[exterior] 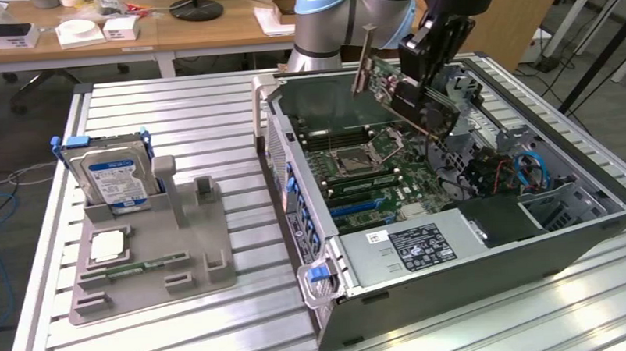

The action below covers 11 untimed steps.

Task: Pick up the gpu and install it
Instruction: 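Insert the gpu into the slot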

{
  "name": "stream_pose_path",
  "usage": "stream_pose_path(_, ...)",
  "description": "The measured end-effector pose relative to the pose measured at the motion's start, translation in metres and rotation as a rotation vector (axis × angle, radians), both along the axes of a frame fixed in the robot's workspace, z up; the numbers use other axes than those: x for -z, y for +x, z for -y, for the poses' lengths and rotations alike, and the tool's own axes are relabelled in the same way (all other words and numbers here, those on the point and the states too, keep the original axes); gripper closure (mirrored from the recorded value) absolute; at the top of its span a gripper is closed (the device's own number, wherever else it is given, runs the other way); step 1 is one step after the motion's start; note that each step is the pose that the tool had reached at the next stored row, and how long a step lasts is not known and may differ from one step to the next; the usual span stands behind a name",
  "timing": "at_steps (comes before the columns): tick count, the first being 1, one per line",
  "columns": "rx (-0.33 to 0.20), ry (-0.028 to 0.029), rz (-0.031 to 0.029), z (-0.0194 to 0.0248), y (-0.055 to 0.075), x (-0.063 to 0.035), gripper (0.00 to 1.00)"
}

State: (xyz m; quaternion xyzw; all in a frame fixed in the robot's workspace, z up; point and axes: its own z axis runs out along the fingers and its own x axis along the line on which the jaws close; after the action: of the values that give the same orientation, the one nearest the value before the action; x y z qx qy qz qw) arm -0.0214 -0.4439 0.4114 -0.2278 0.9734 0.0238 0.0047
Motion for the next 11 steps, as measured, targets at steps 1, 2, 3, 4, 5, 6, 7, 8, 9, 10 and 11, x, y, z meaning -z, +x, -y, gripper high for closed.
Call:
stream_pose_path(1, -0.008, 0.0, 0.0, 0.0, 0.0, 0.0, 0.74)
stream_pose_path(2, -0.015, 0.0, 0.0, 0.0, 0.0, 0.0, 0.74)
stream_pose_path(3, -0.023, 0.0, 0.0, 0.0, 0.0, 0.0, 0.74)
stream_pose_path(4, -0.031, 0.0, 0.0, 0.0, 0.0, 0.0, 0.74)
stream_pose_path(5, -0.039, 0.0001, 0.0, 0.0, 0.0, 0.0, 0.74)
stream_pose_path(6, -0.047, 0.0001, 0.0, 0.0, 0.0, 0.0, 0.74)
stream_pose_path(7, -0.055, 0.0, 0.0, 0.0, 0.0, 0.0, 0.74)
stream_pose_path(8, -0.063, 0.0, 0.0, 0.0, 0.0, 0.0, 0.74)
stream_pose_path(9, -0.071, 0.0, 0.0, 0.0, 0.0, 0.0, 0.74)
stream_pose_path(10, -0.079, 0.0, 0.0, 0.0, 0.0, 0.0, 0.74)
stream_pose_path(11, -0.087, 0.0, 0.0, 0.0, 0.0, 0.0, 0.74)
